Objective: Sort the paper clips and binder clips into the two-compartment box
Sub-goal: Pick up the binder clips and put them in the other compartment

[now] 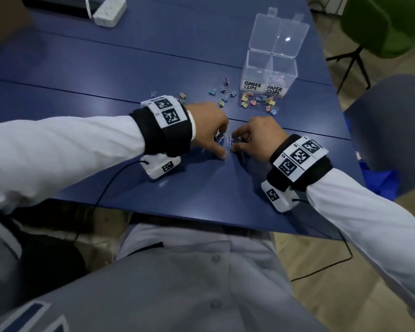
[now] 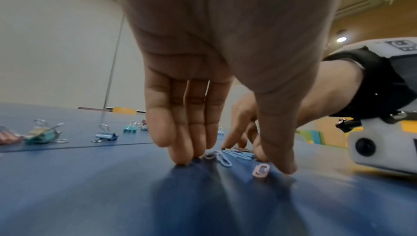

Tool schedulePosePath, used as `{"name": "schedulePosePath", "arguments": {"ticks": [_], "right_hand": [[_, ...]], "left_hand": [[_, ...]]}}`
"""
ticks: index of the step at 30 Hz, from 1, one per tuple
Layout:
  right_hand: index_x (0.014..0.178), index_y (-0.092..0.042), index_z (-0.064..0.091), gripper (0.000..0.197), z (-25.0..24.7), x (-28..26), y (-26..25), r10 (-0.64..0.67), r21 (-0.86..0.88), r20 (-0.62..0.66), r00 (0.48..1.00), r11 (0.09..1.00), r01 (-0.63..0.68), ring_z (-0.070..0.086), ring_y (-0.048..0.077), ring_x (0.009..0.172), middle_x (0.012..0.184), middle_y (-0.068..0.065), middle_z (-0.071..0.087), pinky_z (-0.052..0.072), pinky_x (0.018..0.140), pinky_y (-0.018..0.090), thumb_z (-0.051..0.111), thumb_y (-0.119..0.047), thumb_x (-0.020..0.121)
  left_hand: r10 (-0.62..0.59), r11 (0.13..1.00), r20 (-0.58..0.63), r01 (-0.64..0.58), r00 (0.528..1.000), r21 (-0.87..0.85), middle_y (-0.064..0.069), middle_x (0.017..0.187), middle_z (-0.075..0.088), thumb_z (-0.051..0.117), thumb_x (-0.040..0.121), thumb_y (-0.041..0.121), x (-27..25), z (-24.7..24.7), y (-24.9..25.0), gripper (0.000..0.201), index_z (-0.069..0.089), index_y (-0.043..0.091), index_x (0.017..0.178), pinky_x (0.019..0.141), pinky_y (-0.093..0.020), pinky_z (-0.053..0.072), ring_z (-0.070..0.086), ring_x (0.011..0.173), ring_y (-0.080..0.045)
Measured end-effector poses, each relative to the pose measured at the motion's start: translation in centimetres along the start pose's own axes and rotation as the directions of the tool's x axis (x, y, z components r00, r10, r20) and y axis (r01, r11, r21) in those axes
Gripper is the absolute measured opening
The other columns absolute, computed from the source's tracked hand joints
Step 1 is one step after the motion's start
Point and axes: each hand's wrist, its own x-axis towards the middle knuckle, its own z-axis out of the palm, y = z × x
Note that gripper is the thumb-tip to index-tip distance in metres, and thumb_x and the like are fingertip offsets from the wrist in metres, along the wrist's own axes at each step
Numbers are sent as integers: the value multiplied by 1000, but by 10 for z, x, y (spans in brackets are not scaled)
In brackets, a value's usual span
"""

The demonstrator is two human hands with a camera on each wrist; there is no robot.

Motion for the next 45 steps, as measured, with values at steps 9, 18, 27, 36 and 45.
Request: {"name": "schedulePosePath", "arguments": {"ticks": [9,18,27,36,45], "right_hand": [[97,-17,75,18,-5,3,2,-55,-68,1,998,996,55,64,29,94,95,10,72,52,82,33,63,-16,84],[93,-12,70,19,-9,3,-6,-102,-214,58,993,970,112,62,34,89,96,13,67,53,74,35,61,-19,78],[83,-13,68,11,-13,9,3,-73,-28,55,996,997,75,59,18,73,74,-1,62,51,71,27,67,-21,76],[88,-20,64,14,-10,2,11,-102,57,12,995,993,101,55,12,67,69,-10,57,50,75,24,68,-15,76],[89,-3,61,18,-14,-11,25,334,954,290,897,-24,-300,49,12,46,64,3,43,43,40,21,43,-6,89]], "left_hand": [[4,997,-21,-5,1000,-78,4,77,67,72,78,27,13,-3,3,12,72,18,86,69,-26,48,65,80,-20],[-7,992,-35,2,999,-123,9,69,59,74,77,29,3,-4,-9,15,70,18,87,72,-26,49,57,73,-13],[-40,984,49,47,998,-173,3,80,73,74,78,25,2,-7,-11,9,73,18,83,68,-22,49,62,74,-11],[3,992,125,12,992,-122,5,77,64,64,86,27,9,-4,-11,12,70,16,89,57,-18,37,54,73,-11],[-11,943,-54,-8,998,-334,3,77,72,68,84,36,5,-45,-20,15,68,21,84,71,-19,48,58,61,-2]]}}
